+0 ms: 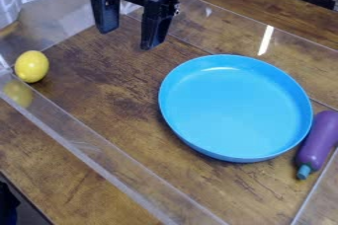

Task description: Put the lemon on the blue tray

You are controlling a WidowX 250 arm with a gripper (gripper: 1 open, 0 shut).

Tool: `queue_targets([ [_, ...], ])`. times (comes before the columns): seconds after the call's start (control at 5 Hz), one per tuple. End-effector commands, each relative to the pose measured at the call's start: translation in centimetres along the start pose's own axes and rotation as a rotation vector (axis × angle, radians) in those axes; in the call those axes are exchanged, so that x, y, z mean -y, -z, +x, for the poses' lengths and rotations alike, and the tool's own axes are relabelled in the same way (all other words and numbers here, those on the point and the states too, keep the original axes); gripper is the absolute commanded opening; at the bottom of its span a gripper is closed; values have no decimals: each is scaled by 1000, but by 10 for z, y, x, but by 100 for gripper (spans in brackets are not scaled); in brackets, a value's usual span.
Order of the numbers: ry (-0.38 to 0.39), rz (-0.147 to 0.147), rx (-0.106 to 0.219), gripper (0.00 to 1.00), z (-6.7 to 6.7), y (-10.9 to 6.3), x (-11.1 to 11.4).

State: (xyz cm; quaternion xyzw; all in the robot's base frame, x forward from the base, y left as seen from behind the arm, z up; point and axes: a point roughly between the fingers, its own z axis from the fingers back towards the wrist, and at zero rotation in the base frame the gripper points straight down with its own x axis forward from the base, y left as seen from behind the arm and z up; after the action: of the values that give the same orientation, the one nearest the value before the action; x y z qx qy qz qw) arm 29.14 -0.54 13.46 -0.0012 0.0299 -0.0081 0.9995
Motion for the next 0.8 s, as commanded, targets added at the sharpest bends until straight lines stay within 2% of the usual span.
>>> queue_targets([
  [0.0, 29, -1, -8, 100, -5, 16, -2],
  [0.2, -31, -5, -1, 100, -13, 27, -20],
  [0.4, -95, -10, 25, 100, -25, 32, -43],
  [0.6, -103, -9, 40, 100, -32, 43, -87],
])
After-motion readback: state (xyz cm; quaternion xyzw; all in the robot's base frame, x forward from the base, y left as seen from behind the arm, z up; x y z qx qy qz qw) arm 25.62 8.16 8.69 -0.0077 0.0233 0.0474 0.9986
